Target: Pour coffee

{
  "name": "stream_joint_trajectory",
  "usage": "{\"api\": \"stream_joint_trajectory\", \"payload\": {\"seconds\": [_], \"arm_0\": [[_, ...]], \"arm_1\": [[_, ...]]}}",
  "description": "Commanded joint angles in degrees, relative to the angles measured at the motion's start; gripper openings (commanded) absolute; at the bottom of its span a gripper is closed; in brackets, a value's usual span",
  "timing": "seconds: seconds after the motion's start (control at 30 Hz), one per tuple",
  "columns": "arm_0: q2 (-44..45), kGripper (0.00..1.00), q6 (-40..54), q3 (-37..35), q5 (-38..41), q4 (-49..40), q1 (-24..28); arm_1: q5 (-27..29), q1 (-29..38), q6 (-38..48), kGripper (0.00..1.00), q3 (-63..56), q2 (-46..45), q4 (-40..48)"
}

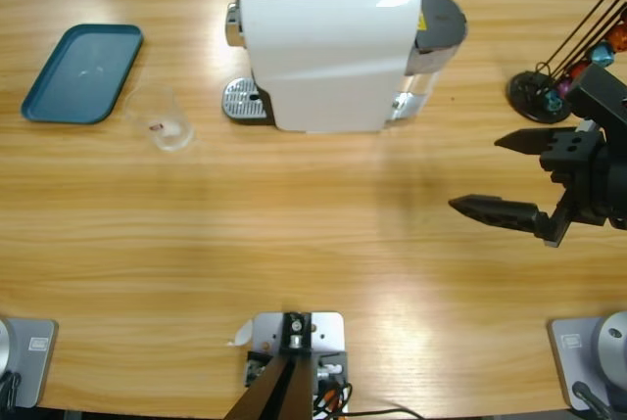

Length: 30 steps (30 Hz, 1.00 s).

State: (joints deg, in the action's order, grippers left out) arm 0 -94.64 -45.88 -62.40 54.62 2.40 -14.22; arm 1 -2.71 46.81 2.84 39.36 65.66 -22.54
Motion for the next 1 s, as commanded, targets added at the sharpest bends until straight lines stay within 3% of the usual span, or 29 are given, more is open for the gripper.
{"api": "stream_joint_trajectory", "payload": {"seconds": [0.03, 0.57, 0.8, 0.93, 1.0], "arm_0": [[-6.08, 0.688, -4.29, 0.44, 1.28, 2.97, -2.02], [-10.79, 0.682, -7.89, 0.70, 1.19, 8.80, -4.55], [-11.28, 0.411, -8.09, 0.77, 1.19, 9.82, -4.58], [-11.35, 0.008, -8.09, 0.97, 1.11, 10.44, -4.58], [-11.35, 0.000, -8.09, 0.95, 1.23, 10.52, -4.58]], "arm_1": [[-0.66, 0.38, -0.45, 1.000, -0.95, 0.00, 0.13], [-0.72, 0.38, -0.47, 1.000, -1.04, -0.09, 0.13], [-0.70, 0.38, -0.45, 1.000, -1.04, -0.09, 0.13], [-0.72, 0.38, -0.47, 0.981, -0.99, 0.00, 0.13], [-0.72, 0.38, -0.47, 0.967, -0.95, 0.07, 0.13]]}}
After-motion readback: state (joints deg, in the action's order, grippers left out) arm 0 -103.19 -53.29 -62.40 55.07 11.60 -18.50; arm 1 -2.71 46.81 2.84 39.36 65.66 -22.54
